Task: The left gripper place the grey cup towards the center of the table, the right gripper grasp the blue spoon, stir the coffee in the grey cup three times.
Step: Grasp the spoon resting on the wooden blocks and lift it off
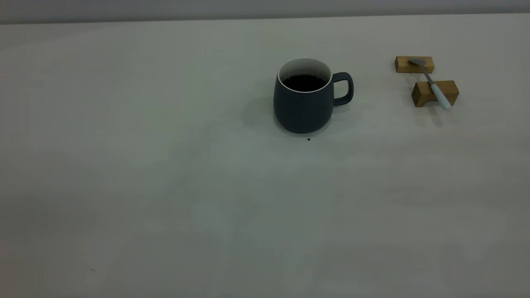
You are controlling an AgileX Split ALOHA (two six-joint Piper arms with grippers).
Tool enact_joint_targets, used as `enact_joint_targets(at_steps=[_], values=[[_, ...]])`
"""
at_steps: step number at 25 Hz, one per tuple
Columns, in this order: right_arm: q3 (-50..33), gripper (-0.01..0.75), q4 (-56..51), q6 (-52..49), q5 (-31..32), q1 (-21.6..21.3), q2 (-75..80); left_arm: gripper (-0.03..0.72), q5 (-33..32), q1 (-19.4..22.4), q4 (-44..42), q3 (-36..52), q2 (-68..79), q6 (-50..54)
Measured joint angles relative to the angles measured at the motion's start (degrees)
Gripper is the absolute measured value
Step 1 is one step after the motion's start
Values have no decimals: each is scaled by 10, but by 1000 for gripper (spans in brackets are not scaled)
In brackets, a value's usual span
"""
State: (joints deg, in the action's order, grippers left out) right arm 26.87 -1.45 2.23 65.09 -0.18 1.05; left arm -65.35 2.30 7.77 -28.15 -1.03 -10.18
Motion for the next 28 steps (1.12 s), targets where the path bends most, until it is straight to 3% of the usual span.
enact_joint_targets(at_steps=[10,13,20,28], values=[[3,249,-6,7,-2,0,10,585,0,0,0,0,0,0],[26,313,-20,21,-13,0,61,585,0,0,0,0,0,0],[90,540,-42,45,-79,0,253,585,0,0,0,0,0,0],[105,571,-137,120,-208,0,506,585,0,0,0,0,0,0]])
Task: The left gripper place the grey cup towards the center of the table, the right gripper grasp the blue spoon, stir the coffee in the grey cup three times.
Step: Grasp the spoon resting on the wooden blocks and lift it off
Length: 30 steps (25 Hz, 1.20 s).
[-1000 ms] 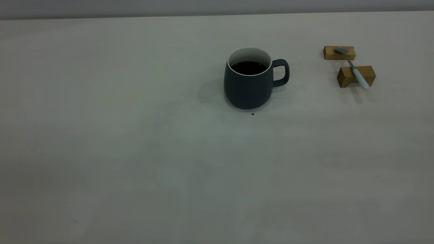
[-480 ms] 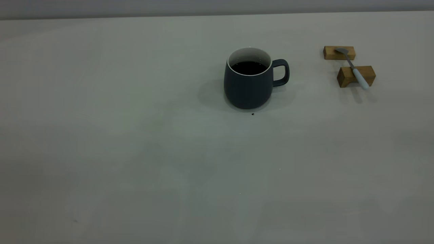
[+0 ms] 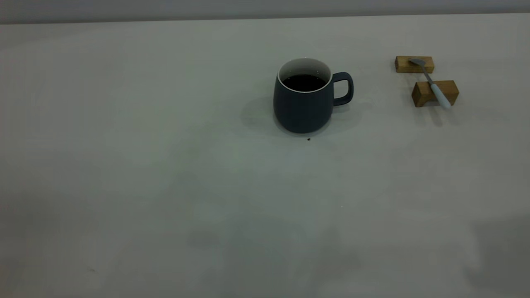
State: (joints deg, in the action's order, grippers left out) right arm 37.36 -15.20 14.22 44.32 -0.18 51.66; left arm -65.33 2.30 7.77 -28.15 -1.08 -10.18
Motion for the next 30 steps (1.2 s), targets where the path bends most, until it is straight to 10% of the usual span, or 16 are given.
enact_joint_targets(at_steps=[30], values=[[394,570,-1,43,-105,49,749,585,0,0,0,0,0,0]])
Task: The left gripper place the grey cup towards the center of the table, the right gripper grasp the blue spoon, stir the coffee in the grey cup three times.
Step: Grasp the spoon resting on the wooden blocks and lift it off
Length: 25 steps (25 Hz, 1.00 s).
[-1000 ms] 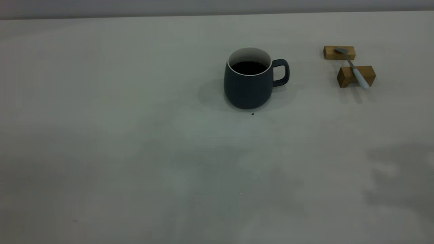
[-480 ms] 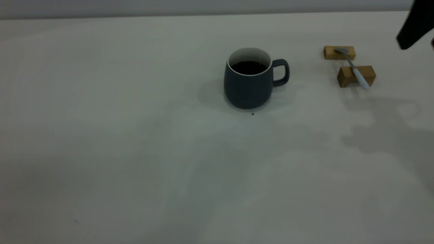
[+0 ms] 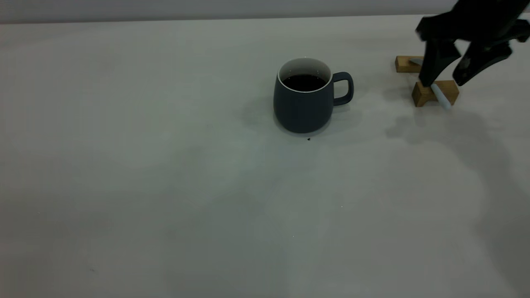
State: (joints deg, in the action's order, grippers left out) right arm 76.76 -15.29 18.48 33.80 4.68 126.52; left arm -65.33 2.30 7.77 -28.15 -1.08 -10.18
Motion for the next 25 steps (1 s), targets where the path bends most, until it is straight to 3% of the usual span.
enact_joint_targets(at_steps=[8,25], values=[[95,570,78,-58,31,0,92,585,0,0,0,0,0,0],[101,570,77,-58,9,0,138,585,0,0,0,0,0,0]])
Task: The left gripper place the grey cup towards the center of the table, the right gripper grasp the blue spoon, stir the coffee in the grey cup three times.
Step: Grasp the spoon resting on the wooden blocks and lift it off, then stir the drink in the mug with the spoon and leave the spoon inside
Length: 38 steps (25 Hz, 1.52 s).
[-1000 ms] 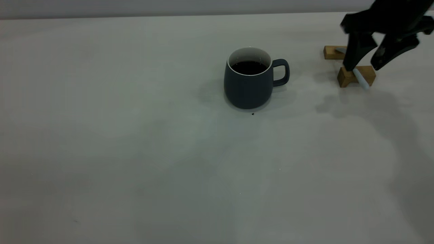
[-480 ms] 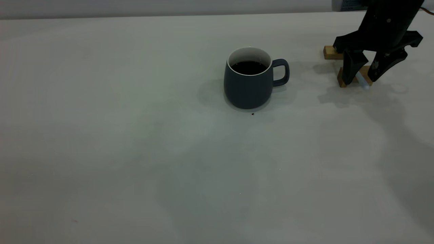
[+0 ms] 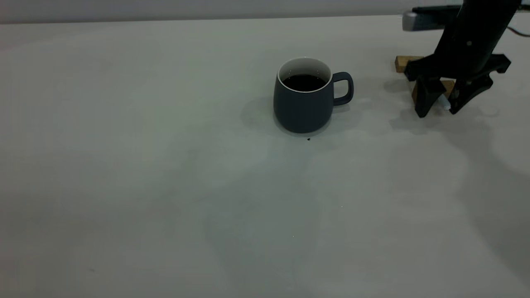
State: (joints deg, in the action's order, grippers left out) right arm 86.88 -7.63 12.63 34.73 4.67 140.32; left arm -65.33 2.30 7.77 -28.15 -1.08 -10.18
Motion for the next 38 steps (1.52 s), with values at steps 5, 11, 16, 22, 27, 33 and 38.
enact_joint_targets(at_steps=[5,11,16,22,27,33,38], values=[[0,569,0,0,-20,0,7,585,0,0,0,0,0,0],[0,505,-1,-1,-32,0,7,585,0,0,0,0,0,0],[0,320,0,-3,-24,0,7,585,0,0,0,0,0,0],[0,129,15,-5,7,0,0,585,0,0,0,0,0,0],[0,129,3,-3,45,0,-49,585,0,0,0,0,0,0],[0,129,-208,57,117,27,-108,585,0,0,0,0,0,0],[0,129,-446,91,213,51,-93,585,0,0,0,0,0,0]])
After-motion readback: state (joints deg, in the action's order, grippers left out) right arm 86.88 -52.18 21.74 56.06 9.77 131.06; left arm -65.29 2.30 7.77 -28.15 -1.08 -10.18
